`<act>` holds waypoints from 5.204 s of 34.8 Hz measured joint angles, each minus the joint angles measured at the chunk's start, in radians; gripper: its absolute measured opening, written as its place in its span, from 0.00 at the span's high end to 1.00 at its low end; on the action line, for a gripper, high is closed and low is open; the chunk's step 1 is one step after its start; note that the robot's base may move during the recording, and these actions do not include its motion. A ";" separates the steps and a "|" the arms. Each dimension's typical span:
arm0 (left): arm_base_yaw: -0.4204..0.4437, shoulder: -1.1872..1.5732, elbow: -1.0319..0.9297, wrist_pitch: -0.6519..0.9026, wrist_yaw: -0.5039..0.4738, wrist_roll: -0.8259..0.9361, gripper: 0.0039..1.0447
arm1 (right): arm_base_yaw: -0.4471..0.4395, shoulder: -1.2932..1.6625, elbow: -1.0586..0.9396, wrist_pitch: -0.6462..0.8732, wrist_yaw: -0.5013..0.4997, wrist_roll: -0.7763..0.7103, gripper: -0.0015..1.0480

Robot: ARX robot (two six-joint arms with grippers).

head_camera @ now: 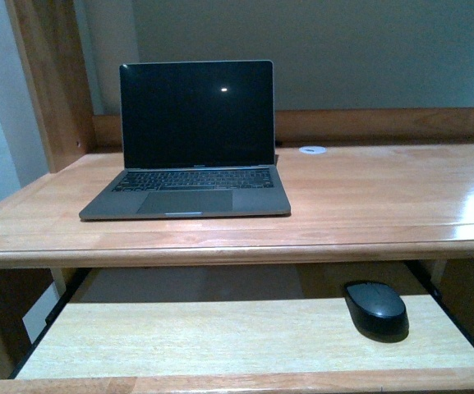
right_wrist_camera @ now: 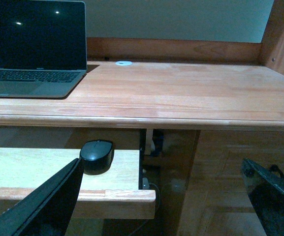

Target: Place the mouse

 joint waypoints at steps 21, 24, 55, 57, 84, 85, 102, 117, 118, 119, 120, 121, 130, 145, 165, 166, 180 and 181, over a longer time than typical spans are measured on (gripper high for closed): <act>0.000 0.000 0.000 0.000 0.000 0.000 0.06 | 0.278 1.090 0.331 0.384 0.109 0.252 0.06; 0.000 0.000 0.000 0.000 0.000 0.000 0.06 | 0.392 1.203 0.372 0.430 0.121 0.270 0.06; 0.000 0.000 0.000 0.000 0.000 0.000 0.06 | 0.269 1.680 0.640 0.477 0.090 0.315 0.06; 0.000 0.000 0.000 0.000 0.000 0.000 0.06 | 0.272 1.703 0.653 0.475 0.085 0.323 0.06; 0.000 0.000 0.000 0.000 0.000 0.000 0.06 | 0.309 1.928 0.827 0.439 0.147 0.363 0.06; 0.000 0.000 0.000 0.000 0.000 0.000 0.06 | 0.309 1.932 0.831 0.434 0.151 0.362 0.06; 0.000 0.000 0.000 0.000 0.000 0.000 0.06 | 0.320 2.012 0.927 0.399 0.230 0.319 0.06; 0.000 0.000 0.000 0.000 0.000 0.000 0.06 | 0.314 2.058 0.977 0.368 0.227 0.307 0.09; 0.000 0.000 0.000 0.000 0.000 0.000 0.06 | 0.314 2.058 0.978 0.369 0.229 0.306 0.13; 0.000 0.000 0.000 0.000 0.000 0.000 0.06 | 0.314 2.058 0.978 0.368 0.229 0.306 0.14; 0.000 0.000 0.000 0.000 0.000 0.000 0.06 | 0.314 2.058 0.978 0.369 0.229 0.306 0.16; 0.000 0.000 0.000 0.000 0.000 0.000 0.06 | 0.314 2.059 0.978 0.369 0.229 0.306 0.18; 0.000 0.000 0.000 0.000 0.000 0.000 0.06 | 0.315 2.058 0.978 0.369 0.225 0.309 0.38; 0.000 0.000 0.000 0.000 0.000 0.000 0.06 | 0.336 1.879 0.798 0.437 0.198 0.319 0.39; 0.000 0.000 0.000 0.000 0.000 0.000 0.06 | 0.338 1.650 0.665 0.427 0.237 0.337 0.39; 0.000 0.000 0.000 -0.001 0.000 0.000 0.06 | 0.335 1.650 0.668 0.427 0.240 0.336 0.39; 0.000 0.000 0.000 0.000 0.000 0.000 0.06 | 0.288 1.714 0.893 0.349 0.261 0.337 0.39; 0.000 0.000 0.000 0.000 0.000 0.000 0.06 | 0.286 1.733 0.909 0.342 0.262 0.336 0.39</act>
